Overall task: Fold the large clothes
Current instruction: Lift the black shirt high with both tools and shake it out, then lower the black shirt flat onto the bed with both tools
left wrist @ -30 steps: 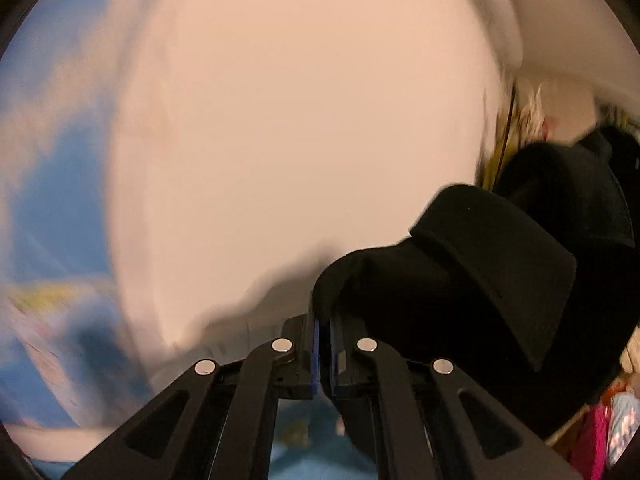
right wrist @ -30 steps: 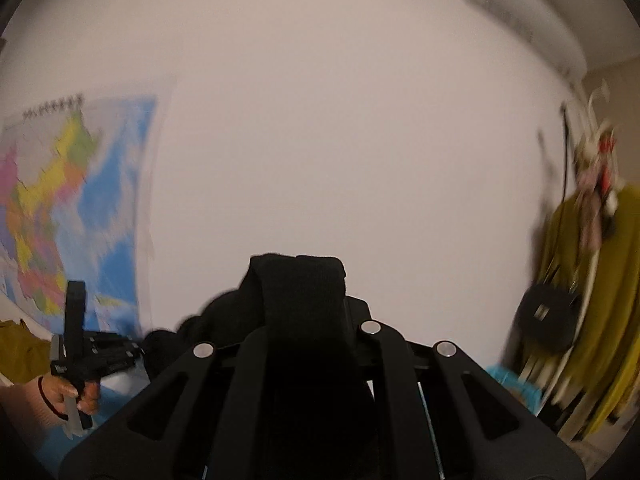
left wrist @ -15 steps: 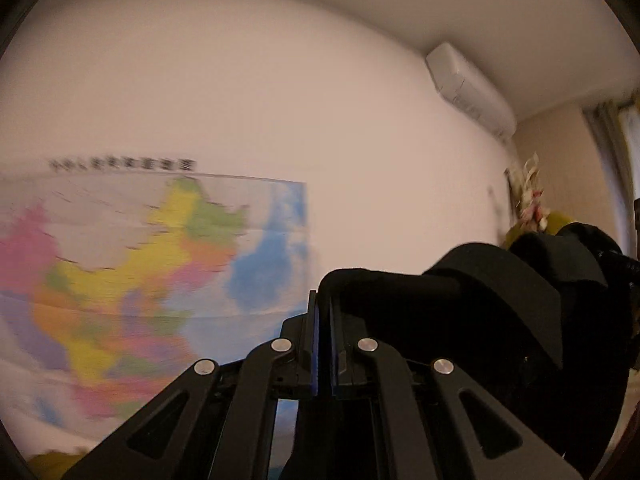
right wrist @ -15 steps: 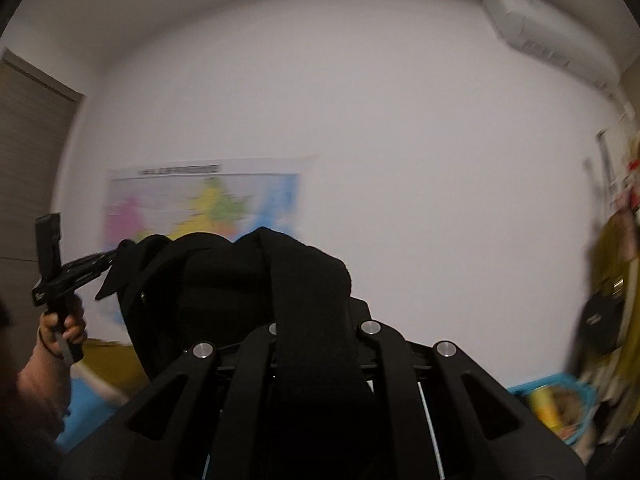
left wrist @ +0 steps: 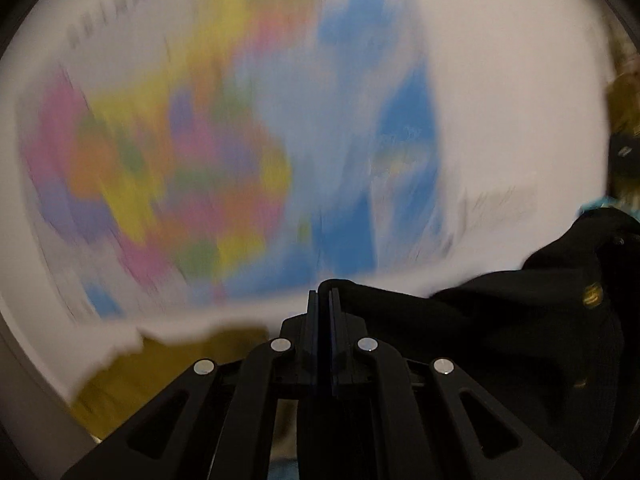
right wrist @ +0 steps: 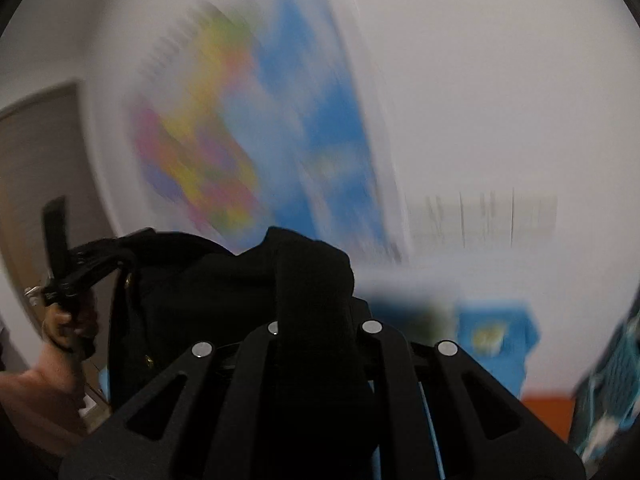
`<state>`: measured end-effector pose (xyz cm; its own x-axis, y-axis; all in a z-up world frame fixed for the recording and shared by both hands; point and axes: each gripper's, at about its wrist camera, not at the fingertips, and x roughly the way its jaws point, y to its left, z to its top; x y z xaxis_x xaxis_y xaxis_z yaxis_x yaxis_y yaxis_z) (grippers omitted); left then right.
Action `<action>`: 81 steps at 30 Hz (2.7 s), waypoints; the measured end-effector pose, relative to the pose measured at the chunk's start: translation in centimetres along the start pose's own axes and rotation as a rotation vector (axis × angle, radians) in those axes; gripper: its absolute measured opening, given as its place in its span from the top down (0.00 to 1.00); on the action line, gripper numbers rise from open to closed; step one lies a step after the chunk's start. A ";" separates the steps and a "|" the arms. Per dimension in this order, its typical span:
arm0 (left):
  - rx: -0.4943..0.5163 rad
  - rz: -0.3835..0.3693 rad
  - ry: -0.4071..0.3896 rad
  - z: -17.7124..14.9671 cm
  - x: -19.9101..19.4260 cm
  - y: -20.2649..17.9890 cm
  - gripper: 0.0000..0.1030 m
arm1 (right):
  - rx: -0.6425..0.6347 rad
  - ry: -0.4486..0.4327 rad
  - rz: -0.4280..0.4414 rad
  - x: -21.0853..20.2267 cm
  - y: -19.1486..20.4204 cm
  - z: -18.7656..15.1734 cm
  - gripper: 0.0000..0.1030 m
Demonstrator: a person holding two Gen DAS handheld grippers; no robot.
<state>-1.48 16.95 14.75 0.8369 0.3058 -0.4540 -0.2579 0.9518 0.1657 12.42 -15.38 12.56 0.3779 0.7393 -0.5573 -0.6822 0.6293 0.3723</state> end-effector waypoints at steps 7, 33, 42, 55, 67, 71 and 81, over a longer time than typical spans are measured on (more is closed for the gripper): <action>-0.001 0.039 0.311 -9.9 18.3 -0.5 1.00 | 0.164 0.285 -0.112 15.8 -8.2 -7.5 0.93; 0.104 -0.235 0.380 -17.0 7.5 4.4 0.19 | 0.276 0.403 -0.042 -2.3 -4.1 -21.7 0.28; 0.117 -0.261 0.386 -18.6 5.4 4.7 0.19 | 0.148 0.254 -0.192 -7.9 -1.9 -18.1 0.95; 0.082 -0.348 0.450 -21.4 3.7 7.0 0.14 | 0.304 0.312 -0.641 -5.9 -12.8 -20.4 0.68; 0.104 -0.446 0.530 -24.6 3.4 4.4 0.41 | -0.039 0.412 -0.272 -2.7 0.4 -25.2 0.42; 0.091 -0.375 0.507 -24.1 3.4 4.6 0.79 | 0.089 0.378 -0.211 -3.5 -1.3 -25.8 0.82; 0.014 -0.190 0.471 -21.7 3.8 8.1 0.75 | 0.311 0.344 -0.172 -10.3 -3.8 -28.2 0.79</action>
<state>-10.93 26.32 -4.64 0.5594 0.1069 -0.8220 -0.1131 0.9922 0.0521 -6.48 -32.15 -4.03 0.2044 0.5297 -0.8232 -0.3894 0.8156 0.4281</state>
